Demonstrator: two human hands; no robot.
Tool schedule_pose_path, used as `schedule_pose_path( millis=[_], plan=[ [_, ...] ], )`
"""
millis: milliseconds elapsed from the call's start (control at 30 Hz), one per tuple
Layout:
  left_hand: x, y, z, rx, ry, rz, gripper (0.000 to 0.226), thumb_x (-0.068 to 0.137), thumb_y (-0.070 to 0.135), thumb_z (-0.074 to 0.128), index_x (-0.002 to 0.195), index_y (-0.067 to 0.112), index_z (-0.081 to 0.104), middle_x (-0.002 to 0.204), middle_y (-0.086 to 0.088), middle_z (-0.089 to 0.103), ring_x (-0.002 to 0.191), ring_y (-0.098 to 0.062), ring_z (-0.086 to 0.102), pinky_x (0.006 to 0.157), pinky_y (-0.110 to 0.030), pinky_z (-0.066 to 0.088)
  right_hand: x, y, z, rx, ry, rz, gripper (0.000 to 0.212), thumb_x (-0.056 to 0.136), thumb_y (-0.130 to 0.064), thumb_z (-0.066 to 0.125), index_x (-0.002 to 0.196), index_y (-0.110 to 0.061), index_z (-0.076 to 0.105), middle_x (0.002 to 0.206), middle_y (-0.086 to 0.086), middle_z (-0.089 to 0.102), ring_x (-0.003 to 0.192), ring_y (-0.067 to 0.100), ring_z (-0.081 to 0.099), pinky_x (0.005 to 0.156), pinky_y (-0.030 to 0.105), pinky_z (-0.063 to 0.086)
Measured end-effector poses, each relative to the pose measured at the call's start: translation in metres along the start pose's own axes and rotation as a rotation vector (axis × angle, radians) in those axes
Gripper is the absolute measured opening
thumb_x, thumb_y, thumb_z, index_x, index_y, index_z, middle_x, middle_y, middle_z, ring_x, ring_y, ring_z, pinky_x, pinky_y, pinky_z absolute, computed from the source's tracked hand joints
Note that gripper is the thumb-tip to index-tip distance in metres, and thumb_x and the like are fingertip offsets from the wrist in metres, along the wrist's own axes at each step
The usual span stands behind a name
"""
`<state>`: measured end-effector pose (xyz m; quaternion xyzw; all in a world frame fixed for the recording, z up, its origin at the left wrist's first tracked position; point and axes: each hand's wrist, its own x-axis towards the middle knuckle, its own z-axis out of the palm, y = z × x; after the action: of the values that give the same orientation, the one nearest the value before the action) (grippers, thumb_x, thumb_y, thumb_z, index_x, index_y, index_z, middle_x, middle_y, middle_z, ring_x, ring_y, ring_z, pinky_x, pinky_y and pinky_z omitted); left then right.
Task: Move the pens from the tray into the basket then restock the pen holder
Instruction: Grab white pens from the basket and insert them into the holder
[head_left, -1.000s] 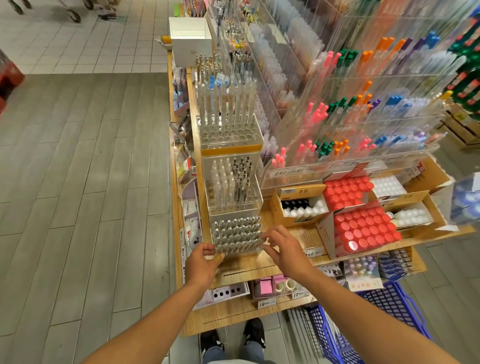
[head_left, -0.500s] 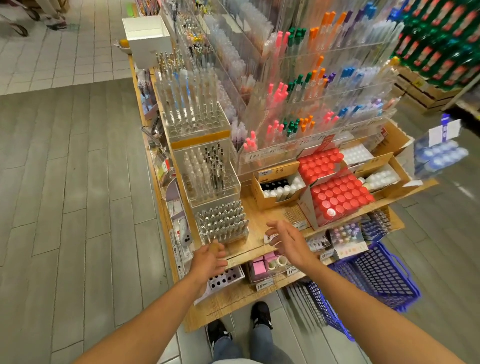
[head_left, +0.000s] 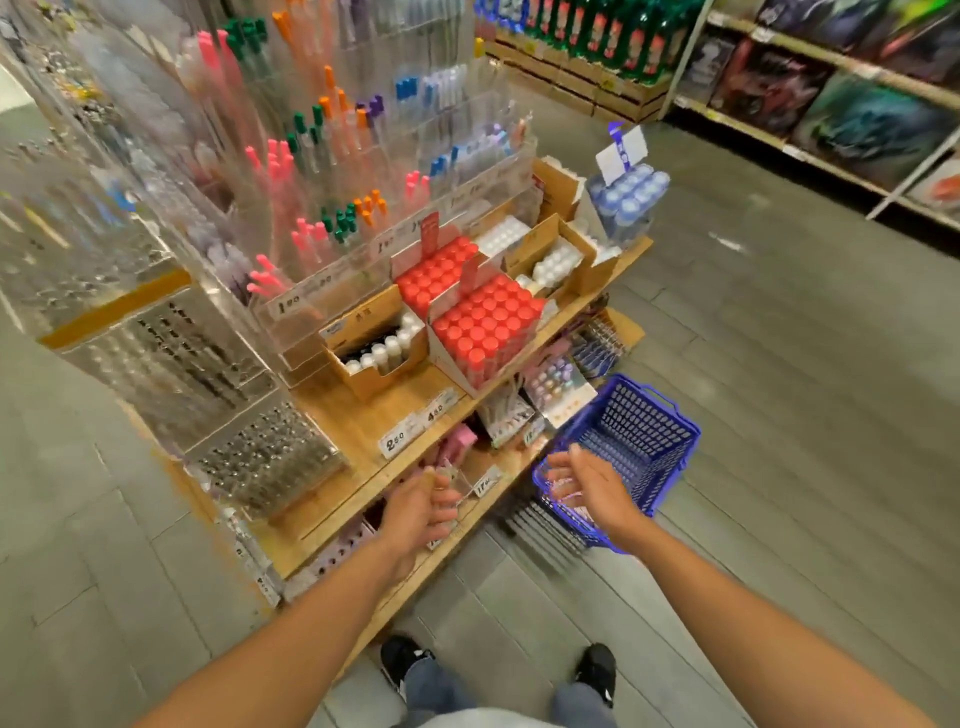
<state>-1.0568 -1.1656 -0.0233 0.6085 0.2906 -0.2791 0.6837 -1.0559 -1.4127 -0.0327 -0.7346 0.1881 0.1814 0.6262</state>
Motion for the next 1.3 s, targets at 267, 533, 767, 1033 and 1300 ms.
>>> schedule_pose_path(
  millis=[267, 533, 767, 1033, 1300],
  plan=[
    [0.003, -0.031, 0.137, 0.111, 0.006, 0.0, 0.023, 0.106, 0.024, 0.039, 0.099, 0.014, 0.059, 0.088, -0.005, 0.066, 0.067, -0.016, 0.06, 0.056, -0.025, 0.05, -0.023, 0.044, -0.127, 0.024, 0.073, 0.067, 0.035, 0.105, -0.021, 0.036, 0.118, 0.001, 0.06, 0.1, 0.014, 0.062, 0.07, 0.018, 0.054, 0.065, 0.029, 0.043],
    [0.029, -0.091, 0.236, 0.065, 0.018, -0.088, 0.026, 0.106, 0.031, 0.041, 0.101, 0.015, 0.061, 0.092, -0.004, 0.069, 0.076, -0.018, 0.063, 0.063, -0.029, 0.051, -0.005, 0.088, -0.221, -0.15, 0.015, 0.085, 0.014, 0.1, -0.019, 0.051, 0.091, -0.014, 0.061, 0.093, 0.006, 0.066, 0.061, 0.011, 0.057, 0.055, 0.012, 0.045],
    [0.105, -0.12, 0.264, 0.073, 0.039, -0.171, 0.027, 0.105, 0.028, 0.045, 0.113, 0.01, 0.062, 0.108, -0.009, 0.069, 0.089, -0.022, 0.064, 0.087, -0.041, 0.055, 0.075, 0.149, -0.232, -0.275, 0.001, 0.164, 0.004, 0.092, -0.02, 0.061, 0.089, -0.021, 0.065, 0.08, -0.003, 0.066, 0.062, 0.007, 0.06, 0.057, 0.014, 0.045],
    [0.271, -0.174, 0.257, 0.029, 0.093, -0.181, 0.025, 0.106, 0.023, 0.039, 0.114, 0.01, 0.059, 0.097, -0.007, 0.067, 0.085, -0.021, 0.062, 0.076, -0.033, 0.052, 0.206, 0.261, -0.204, -0.376, -0.068, 0.252, 0.02, 0.09, -0.011, 0.06, 0.073, -0.022, 0.06, 0.065, 0.002, 0.06, 0.063, 0.019, 0.058, 0.069, 0.035, 0.051],
    [0.414, -0.229, 0.266, -0.016, 0.093, -0.131, 0.02, 0.105, 0.022, 0.041, 0.1, 0.016, 0.059, 0.094, -0.003, 0.065, 0.073, -0.016, 0.059, 0.066, -0.028, 0.047, 0.335, 0.385, -0.201, -0.56, -0.131, 0.271, 0.026, 0.092, -0.01, 0.058, 0.069, -0.022, 0.054, 0.064, 0.001, 0.054, 0.064, 0.019, 0.052, 0.07, 0.034, 0.043]
  ],
)
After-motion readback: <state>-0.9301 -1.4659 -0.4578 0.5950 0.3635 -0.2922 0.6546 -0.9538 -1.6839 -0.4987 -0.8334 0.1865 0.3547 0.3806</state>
